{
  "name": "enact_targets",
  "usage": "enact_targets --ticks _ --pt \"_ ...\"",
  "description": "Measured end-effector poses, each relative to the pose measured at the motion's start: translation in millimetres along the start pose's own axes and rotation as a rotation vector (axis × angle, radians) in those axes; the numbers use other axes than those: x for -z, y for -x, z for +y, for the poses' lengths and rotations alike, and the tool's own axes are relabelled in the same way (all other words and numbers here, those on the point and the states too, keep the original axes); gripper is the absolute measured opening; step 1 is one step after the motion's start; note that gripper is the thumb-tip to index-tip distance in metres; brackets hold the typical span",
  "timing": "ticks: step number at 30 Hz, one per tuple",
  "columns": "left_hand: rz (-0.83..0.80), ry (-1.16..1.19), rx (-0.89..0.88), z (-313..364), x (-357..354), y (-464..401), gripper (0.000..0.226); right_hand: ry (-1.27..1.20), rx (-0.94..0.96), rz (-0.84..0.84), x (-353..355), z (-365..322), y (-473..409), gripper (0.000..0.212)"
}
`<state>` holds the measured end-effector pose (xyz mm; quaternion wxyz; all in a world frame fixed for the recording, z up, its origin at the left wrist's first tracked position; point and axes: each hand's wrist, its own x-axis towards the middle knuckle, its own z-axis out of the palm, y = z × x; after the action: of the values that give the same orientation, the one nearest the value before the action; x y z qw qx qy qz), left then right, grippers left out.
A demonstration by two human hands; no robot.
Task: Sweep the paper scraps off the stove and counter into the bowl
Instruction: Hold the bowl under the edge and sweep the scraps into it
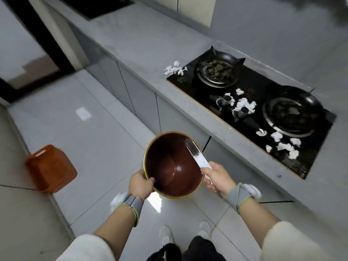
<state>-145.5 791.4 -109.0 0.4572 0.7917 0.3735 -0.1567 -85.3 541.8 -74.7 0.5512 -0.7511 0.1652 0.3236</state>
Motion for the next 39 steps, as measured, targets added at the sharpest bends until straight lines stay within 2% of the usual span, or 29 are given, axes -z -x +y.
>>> enact_targets --ticks 2,8,13,17,20,23,25,27,31,39 --pt "0.005 -0.007 -0.002 1 -7 -1 0.022 -0.007 0.011 0.046 21 0 11 0.009" --pt "-0.001 -0.021 0.028 45 -29 37 0.016 -0.001 0.062 0.085 92 7 28 0.009" --pt "-0.016 -0.026 0.059 60 -75 71 0.012 -0.006 0.117 0.145 158 29 28 0.016" --pt "-0.044 -0.023 0.108 62 -114 83 0.018 -0.016 0.136 0.308 222 60 30 0.022" --pt "-0.036 -0.037 0.123 63 -145 82 0.025 0.175 0.145 0.496 282 90 26 0.024" --pt "-0.009 0.003 0.137 78 -165 104 0.01 0.361 0.094 0.624 336 103 18 0.028" --pt "0.015 0.043 0.146 83 -177 113 0.01 0.476 0.056 0.661 364 103 7 0.03" --pt "0.021 0.06 0.147 81 -188 112 0.01 0.585 0.028 0.657 385 103 -6 0.032" --pt "0.029 0.033 0.145 78 -199 113 0.009 0.78 0.011 0.542 401 95 -26 0.029" --pt "0.038 0.086 0.165 82 -209 122 0.008 0.966 0.089 0.362 424 81 -43 0.023"
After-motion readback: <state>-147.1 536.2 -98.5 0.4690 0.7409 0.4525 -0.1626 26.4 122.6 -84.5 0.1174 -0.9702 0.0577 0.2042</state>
